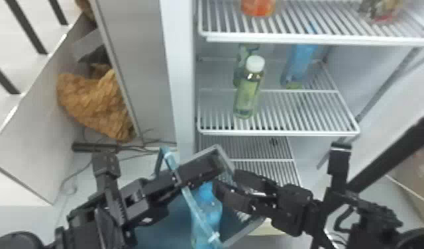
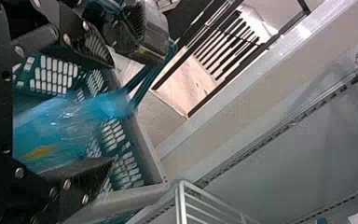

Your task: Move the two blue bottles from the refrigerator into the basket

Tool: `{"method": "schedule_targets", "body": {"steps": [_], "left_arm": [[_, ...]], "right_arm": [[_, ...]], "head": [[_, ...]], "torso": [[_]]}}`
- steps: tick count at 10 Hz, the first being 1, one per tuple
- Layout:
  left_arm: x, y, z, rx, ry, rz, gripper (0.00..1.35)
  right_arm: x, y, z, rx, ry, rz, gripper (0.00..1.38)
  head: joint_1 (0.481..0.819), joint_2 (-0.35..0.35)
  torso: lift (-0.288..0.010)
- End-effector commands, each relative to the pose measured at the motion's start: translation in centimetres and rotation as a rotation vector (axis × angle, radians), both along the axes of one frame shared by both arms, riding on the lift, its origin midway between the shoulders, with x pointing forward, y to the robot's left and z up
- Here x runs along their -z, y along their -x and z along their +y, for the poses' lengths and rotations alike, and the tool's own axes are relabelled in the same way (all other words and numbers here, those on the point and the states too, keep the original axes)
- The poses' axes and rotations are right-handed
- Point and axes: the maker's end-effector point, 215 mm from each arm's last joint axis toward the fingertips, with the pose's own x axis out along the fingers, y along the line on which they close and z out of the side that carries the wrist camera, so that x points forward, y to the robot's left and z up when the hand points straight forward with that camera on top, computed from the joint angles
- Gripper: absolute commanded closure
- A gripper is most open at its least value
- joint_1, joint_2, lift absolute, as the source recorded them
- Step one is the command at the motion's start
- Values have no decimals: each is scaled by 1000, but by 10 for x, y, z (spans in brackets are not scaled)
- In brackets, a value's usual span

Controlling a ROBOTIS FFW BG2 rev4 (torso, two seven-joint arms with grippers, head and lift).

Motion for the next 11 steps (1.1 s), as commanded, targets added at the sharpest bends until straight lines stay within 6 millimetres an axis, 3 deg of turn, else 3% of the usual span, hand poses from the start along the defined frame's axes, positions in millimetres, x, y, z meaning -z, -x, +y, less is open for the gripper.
{"method": "schedule_targets", "body": {"steps": [1,4,8,11], "left_arm": [[1,1,0,0,0,2,1188],[0,2,0,3,4,4,1188],[-1,3,1,4,5,0,1188],[-1,2,1,1,8,0,1188]], "right_arm": [[-9,-2,0,8,-33,-14,105],[-30,-29,-39,128,-19,-127,107],[-60,-66,-105,349,42,-300,110],[-69,-88,-148,484,129,-392,107]], "head": [[695,-54],[695,-69],[695,-177],[695,-249]], "torso": [[-216],[-216],[-216],[-216]]}}
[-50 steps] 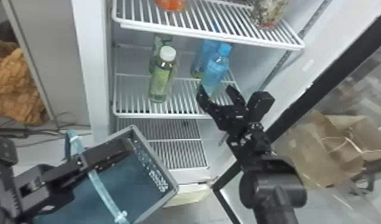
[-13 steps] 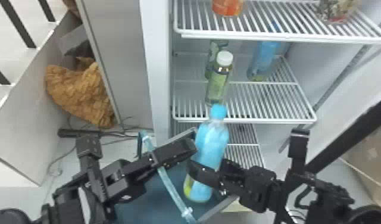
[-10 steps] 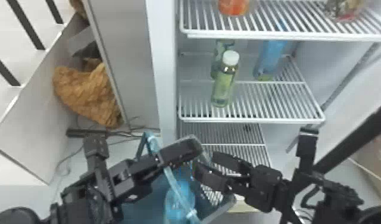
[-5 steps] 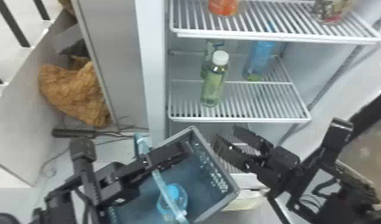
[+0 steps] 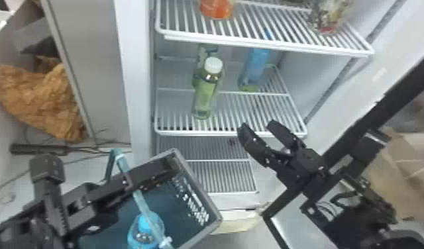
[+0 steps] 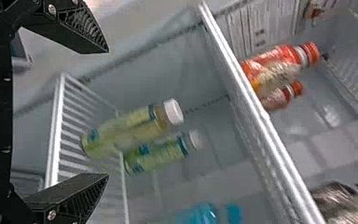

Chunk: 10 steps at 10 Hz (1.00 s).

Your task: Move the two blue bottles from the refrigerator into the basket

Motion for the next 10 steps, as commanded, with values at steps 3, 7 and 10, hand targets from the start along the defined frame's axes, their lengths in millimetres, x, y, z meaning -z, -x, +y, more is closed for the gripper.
{"method": "schedule_targets", "body": {"steps": [3,7,10], "left_arm": [[1,0,1,-3,1,3,1188],[-2,-1,1,-1,1,-4,1188],[-1,0,0,2,1,-2,1188]], "right_arm": [[0,-37,-50,162,84,-96,104],[18,-95,-68,254,103,-139,102],[38,-131,-64,293,112,-128,102]], "head": [[695,-299],[695,-332],[695,-316]], "torso": [[-216],[-216],[-216]]}}
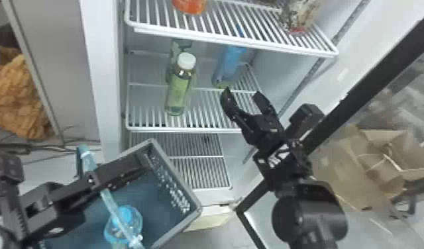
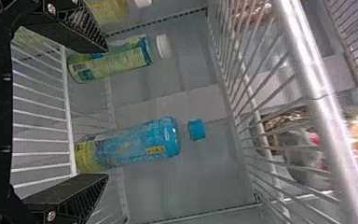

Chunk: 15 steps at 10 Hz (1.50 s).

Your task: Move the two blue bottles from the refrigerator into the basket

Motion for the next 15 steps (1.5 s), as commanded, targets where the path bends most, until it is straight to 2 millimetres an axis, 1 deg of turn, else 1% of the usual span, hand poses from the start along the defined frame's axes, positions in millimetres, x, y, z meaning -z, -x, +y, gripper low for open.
{"method": "schedule_targets", "body": {"steps": [1,2,4,5,9,11,13,15], "left_arm": [[0,1,0,0,3,3,1188],[0,2,0,1,2,3,1188],[0,2,-1,4,3,3,1188],[0,2,-3,10,2,2,1188],[1,2,-3,14,-4,1,1188],[0,2,-3,14,-3,-1,1188],[-1,0,-3,14,-7,-7,1188],[-3,-1,-3,17,-8,-12,1188]], "right_arm": [[9,-16,3,15,0,14,102],[8,-21,2,40,-2,16,102],[11,-47,-7,71,12,15,101],[12,-56,-12,90,12,18,101],[22,-88,-21,127,24,45,94],[21,-105,-26,137,37,51,94],[18,-123,-24,134,55,55,93],[19,-137,-18,122,73,66,94]], "head": [[695,-309],[695,-304],[695,-300],[695,-298],[695,-304],[695,-305],[695,-302],[695,-295]], "torso": [[-216],[-216],[-216],[-216],[-216],[-216],[-216],[-216]]}}
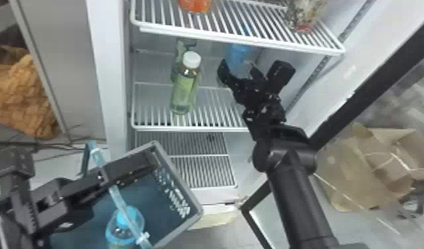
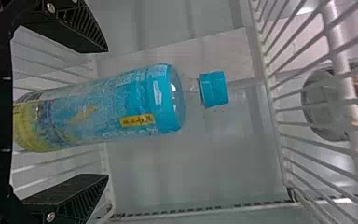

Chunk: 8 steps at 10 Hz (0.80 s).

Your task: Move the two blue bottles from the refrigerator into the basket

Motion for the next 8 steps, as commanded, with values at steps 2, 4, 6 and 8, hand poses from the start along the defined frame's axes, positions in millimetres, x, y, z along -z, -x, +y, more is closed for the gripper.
{"method": "schedule_targets", "body": {"steps": [2,4,6,8], "left_arm": [[-1,1,0,3,2,-2,1188],[-1,0,1,1,0,-1,1188],[-2,0,1,1,5,-2,1188],[-2,0,0,1,6,-3,1188]], "right_arm": [[8,-12,-2,4,36,34,111],[4,-17,-7,13,52,40,489],[3,-20,-8,14,71,63,1118],[3,-19,-7,22,71,68,1269]], "head": [[695,-287],[695,-287],[695,-289],[695,-291]], "torso": [[-216],[-216],[-216],[-216]]}}
